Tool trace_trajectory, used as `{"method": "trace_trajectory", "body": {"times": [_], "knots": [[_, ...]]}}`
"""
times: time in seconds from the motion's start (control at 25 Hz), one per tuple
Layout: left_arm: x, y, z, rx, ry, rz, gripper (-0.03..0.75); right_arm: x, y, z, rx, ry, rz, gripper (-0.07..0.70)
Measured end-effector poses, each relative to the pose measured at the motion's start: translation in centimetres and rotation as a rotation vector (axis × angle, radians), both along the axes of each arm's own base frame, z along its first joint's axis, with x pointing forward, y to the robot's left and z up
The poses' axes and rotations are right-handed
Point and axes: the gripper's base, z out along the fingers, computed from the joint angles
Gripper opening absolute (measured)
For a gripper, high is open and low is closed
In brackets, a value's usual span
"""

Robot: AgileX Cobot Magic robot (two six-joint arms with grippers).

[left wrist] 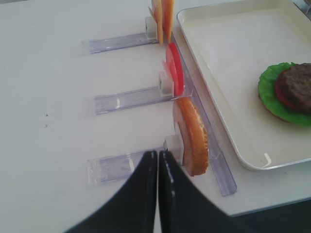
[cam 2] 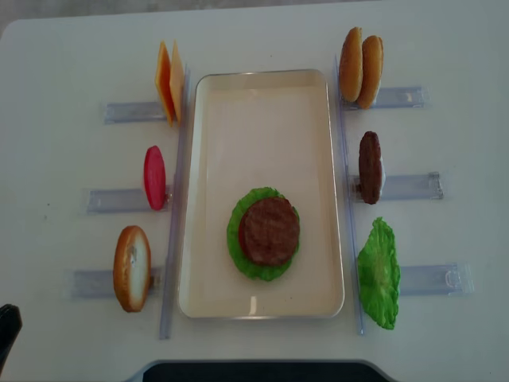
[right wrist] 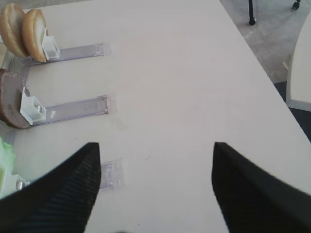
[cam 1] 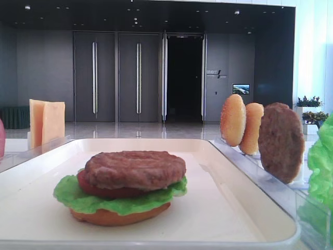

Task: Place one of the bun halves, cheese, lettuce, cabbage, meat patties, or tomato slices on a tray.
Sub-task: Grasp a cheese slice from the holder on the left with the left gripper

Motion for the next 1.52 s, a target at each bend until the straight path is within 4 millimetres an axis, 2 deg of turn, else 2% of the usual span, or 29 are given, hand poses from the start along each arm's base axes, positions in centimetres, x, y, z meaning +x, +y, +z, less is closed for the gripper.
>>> {"method": "trace_trajectory", "body": {"times": [0.72, 0.84, 1.0, 1.08, 1.2, 1.28, 1.36, 1.52], "knots": [[-0.02, -0.25, 0.02, -0.025, 0.001, -0.017, -0.001, 0.0, 0.0, 0.0, 0.0, 0.0, 0.0, 0.489], [-0.02, -0.26, 0.02, -0.026, 0.001, -0.017, 0.02, 0.0, 0.0, 0.0, 0.0, 0.0, 0.0, 0.489], [-0.02, -0.26, 0.02, -0.026, 0.001, -0.017, 0.143, 0.0, 0.0, 0.0, 0.0, 0.0, 0.0, 0.489], [-0.02, -0.26, 0.02, -0.027, 0.001, -0.018, 0.256, 0.0, 0.0, 0.0, 0.0, 0.0, 0.0, 0.489], [-0.03, -0.27, 0.02, -0.027, 0.001, -0.018, 0.48, 0.0, 0.0, 0.0, 0.0, 0.0, 0.0, 0.487], [-0.03, -0.27, 0.02, -0.027, 0.001, -0.018, 0.581, 0.0, 0.0, 0.0, 0.0, 0.0, 0.0, 0.484], [-0.03, -0.27, 0.02, -0.034, 0.002, -0.014, 0.631, 0.0, 0.0, 0.0, 0.0, 0.0, 0.0, 0.483], [-0.04, -0.27, 0.0, -0.056, 0.008, -0.001, 0.657, 0.0, 0.0, 0.0, 0.0, 0.0, 0.0, 0.482]]}}
